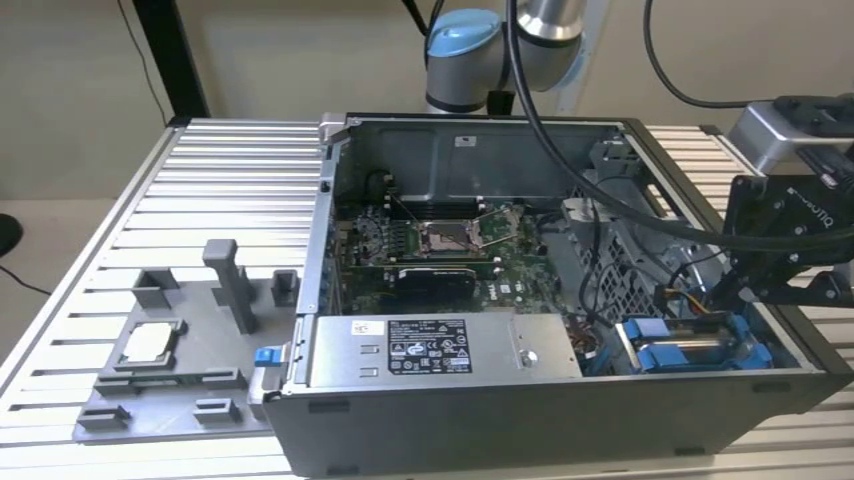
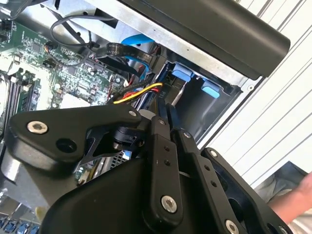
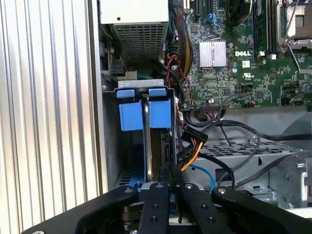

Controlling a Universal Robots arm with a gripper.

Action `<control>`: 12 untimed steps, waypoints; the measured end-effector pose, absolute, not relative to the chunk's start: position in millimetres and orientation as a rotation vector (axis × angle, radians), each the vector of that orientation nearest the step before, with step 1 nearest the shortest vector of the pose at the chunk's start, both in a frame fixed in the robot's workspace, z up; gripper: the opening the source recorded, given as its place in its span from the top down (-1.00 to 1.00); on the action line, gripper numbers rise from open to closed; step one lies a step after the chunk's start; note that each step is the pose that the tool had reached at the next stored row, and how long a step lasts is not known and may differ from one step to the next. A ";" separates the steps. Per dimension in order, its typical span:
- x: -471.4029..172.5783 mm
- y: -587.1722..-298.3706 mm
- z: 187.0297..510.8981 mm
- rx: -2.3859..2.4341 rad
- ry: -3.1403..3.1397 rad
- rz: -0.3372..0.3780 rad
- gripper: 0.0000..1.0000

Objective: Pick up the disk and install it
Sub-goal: 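Insert the first disk wire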

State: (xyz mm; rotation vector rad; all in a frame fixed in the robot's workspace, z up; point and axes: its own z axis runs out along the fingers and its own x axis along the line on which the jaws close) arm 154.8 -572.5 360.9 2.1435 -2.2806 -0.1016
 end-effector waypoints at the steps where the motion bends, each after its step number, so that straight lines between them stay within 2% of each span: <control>1: 154.8 -572.5 360.9 2.143 -2.281 -0.102 1.00; 10: 154.8 -572.5 361.3 2.143 -2.281 -0.102 1.00; 11: 154.8 -572.5 361.3 2.143 -2.281 -0.102 -1.00; 12: 154.8 -572.5 361.4 2.144 -2.281 -0.102 -1.00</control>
